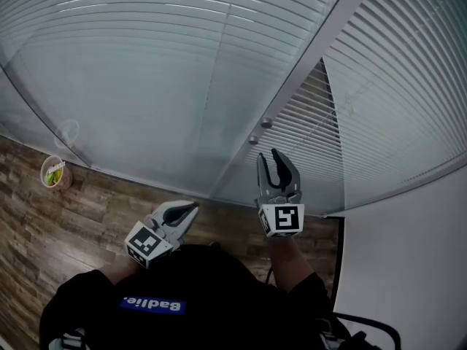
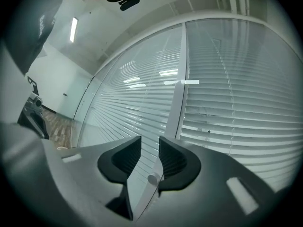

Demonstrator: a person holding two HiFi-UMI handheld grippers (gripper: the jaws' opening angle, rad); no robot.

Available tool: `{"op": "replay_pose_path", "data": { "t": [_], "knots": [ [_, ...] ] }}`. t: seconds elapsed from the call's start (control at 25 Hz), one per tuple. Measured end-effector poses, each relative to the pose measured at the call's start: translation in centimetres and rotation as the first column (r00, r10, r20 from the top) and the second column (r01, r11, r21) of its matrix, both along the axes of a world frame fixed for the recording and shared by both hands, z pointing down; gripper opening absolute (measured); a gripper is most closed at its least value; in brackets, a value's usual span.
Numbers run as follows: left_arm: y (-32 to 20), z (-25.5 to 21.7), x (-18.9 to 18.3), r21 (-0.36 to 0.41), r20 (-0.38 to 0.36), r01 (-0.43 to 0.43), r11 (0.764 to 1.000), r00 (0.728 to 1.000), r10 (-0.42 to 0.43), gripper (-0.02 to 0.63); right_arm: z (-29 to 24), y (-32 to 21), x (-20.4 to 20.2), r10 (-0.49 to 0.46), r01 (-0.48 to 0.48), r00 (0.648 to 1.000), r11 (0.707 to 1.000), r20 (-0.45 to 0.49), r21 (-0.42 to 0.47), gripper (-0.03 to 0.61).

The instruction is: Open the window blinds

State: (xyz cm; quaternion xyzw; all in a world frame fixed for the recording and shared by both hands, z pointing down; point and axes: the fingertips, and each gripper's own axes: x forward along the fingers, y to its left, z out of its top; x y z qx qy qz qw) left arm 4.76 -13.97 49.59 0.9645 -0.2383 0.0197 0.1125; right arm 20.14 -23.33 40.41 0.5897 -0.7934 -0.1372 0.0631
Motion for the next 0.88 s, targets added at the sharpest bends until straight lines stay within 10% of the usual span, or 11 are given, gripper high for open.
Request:
{"op": "replay_pose_path", "data": {
  "t": [0.48, 0.88],
  "knots": [
    [-0.6, 0.2, 0.1, 0.003, 0.014, 0.018, 1.000, 1.000, -0.018, 0.000, 0.8, -3.5, -0.3, 0.055, -0.058, 0.976, 0.998, -0.212, -0.006, 0.081],
    [-0.9, 0.4, -0.2, -0.001, 0.016, 0.018, 1.000, 1.000, -0.018, 0.000, 0.7, -5.2, -0.1, 0.124, -0.120, 0.870, 0.992, -0.478, 0.039, 0.081]
  ]
}}
